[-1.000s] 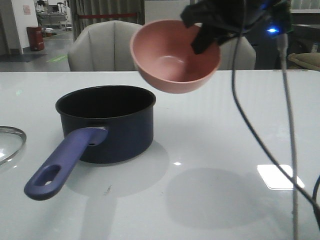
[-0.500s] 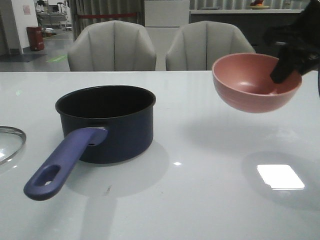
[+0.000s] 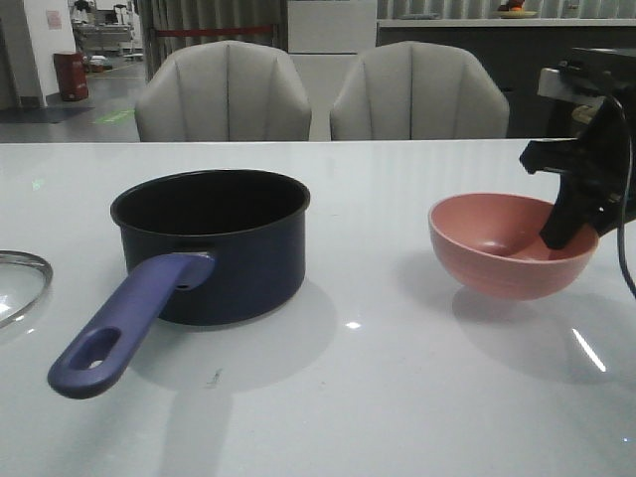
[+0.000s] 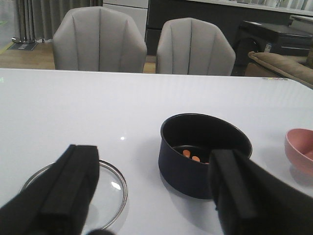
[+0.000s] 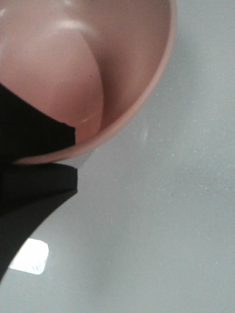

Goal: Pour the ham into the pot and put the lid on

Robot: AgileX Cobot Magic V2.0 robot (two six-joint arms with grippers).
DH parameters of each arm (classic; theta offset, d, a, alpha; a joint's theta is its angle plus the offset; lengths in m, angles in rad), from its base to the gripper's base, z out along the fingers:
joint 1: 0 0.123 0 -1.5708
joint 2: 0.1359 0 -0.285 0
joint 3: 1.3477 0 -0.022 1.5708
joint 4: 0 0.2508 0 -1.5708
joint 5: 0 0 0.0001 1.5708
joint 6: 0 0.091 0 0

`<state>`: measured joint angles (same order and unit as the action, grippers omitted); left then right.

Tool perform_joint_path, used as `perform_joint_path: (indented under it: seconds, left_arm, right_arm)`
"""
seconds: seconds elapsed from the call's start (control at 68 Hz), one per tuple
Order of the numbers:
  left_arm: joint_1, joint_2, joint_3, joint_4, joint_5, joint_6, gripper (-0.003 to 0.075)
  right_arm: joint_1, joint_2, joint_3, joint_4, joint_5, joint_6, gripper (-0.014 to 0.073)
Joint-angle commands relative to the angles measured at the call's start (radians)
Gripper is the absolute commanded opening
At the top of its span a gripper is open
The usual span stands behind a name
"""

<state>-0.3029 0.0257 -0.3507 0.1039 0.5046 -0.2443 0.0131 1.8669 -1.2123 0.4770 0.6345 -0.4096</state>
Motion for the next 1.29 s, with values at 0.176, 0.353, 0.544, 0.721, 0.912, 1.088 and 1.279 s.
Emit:
perform_joint_path:
  seconds: [0.176,0.353,0.544,0.721,0.912,1.088,1.279]
  left_arm:
    - [-0.008,0.013,-0.024,0.002,-0.075,-0.003,0.0507]
    - [-0.008,0.013,-0.024,0.002,-0.075,-0.003,0.0507]
    - [-0.008,0.013,-0.024,0.002,-0.091,-0.003,0.0507]
    - [-0.008,0.013,-0.024,0.002,-0.093,-0.003,0.0507]
    - [-0.008,0.013,-0.024,0.002,-0.093,-0.003,0.0507]
    - [-0.008,0.013,-0.024,0.002,-0.093,-0.003,0.0507]
    - [-0.008,0.013,-0.024,0.002,-0.101,-0.003,0.0507]
  right_arm:
    - [-0.003,-0.057,-0.053,-0.007,-0.004,-0.005,0.0512]
    - [-0.003,-0.180,-0.050,-0.062,0.011,-0.021,0.0519]
    - [0.003,-0.333,-0.048,-0.061,0.006,-0.023,0.0519]
    - [0.034,-0.499,0.006,-0.061,-0.055,-0.026,0.0519]
    - [0.112,-0.700,0.192,-0.045,-0.274,-0.026,0.0519]
    - [0.218,-0.887,0.384,-0.045,-0.448,-0.026,0.0519]
    - [0.264,-1.106,0.601,-0.044,-0.550,-0.026,0.0519]
